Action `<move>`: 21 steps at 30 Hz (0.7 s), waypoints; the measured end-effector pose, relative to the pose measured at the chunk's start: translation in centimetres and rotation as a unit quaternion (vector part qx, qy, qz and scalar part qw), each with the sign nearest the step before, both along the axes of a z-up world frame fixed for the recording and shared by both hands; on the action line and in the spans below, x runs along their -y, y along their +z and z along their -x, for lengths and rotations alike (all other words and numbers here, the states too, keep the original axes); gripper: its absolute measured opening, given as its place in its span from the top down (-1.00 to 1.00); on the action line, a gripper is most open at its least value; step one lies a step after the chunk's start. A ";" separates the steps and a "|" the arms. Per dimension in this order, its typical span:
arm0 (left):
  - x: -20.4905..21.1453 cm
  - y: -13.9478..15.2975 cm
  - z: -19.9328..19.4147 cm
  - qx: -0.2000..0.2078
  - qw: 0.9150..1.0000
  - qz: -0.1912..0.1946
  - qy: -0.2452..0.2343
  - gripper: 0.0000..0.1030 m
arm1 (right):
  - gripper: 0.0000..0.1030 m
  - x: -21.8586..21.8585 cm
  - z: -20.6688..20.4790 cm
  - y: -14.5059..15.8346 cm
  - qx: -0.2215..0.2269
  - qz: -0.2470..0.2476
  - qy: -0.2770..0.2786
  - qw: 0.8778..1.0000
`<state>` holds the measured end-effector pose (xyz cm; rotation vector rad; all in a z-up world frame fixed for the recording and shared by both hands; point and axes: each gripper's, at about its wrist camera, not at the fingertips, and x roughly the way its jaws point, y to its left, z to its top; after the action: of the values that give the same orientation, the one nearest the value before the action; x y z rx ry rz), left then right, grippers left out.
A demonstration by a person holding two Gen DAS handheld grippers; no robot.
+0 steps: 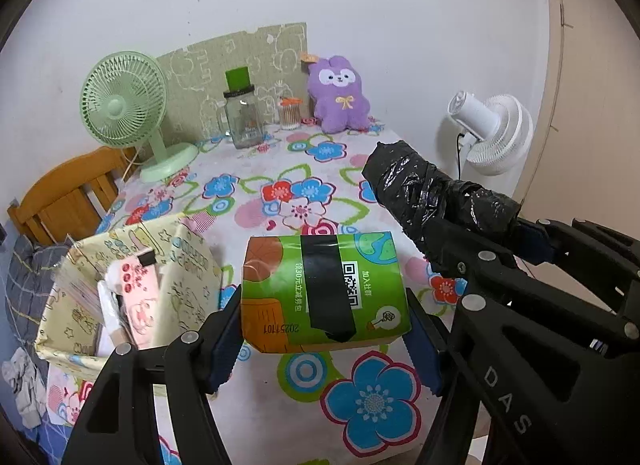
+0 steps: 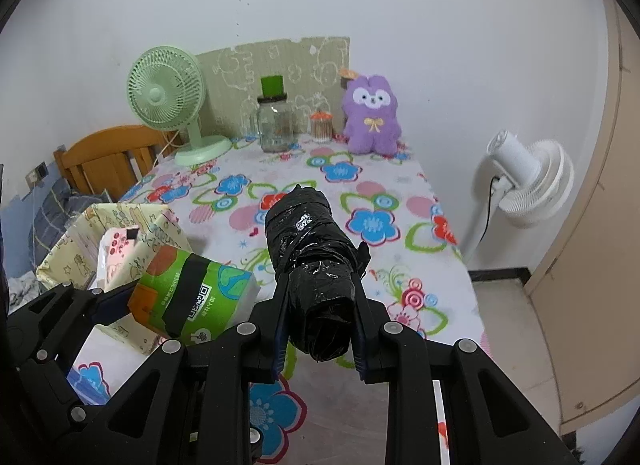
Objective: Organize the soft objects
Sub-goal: 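Carry the green tissue pack and black roll with both tools over the fabric box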
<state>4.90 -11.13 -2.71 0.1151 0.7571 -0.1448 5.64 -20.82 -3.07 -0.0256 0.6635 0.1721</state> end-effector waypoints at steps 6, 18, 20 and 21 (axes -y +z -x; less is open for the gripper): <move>-0.7 1.6 0.3 0.011 1.000 0.003 0.000 -0.42 | 0.44 -0.6 0.5 1.9 0.015 -0.002 0.008 1.000; -2.9 3.5 0.5 0.027 1.000 0.007 0.001 -0.42 | 0.44 -2.8 0.9 4.4 0.033 0.008 0.014 0.999; -3.4 3.7 0.5 0.028 1.000 0.009 0.002 -0.42 | 0.44 -3.4 0.9 4.6 0.035 0.007 0.017 0.999; -3.8 3.8 0.4 0.029 1.000 0.009 0.002 -0.42 | 0.44 -3.6 0.9 4.8 0.035 0.006 0.018 0.999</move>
<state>4.50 -7.33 1.05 0.1001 0.6971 -0.1435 4.73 -17.19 1.69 -0.0558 0.5945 0.2007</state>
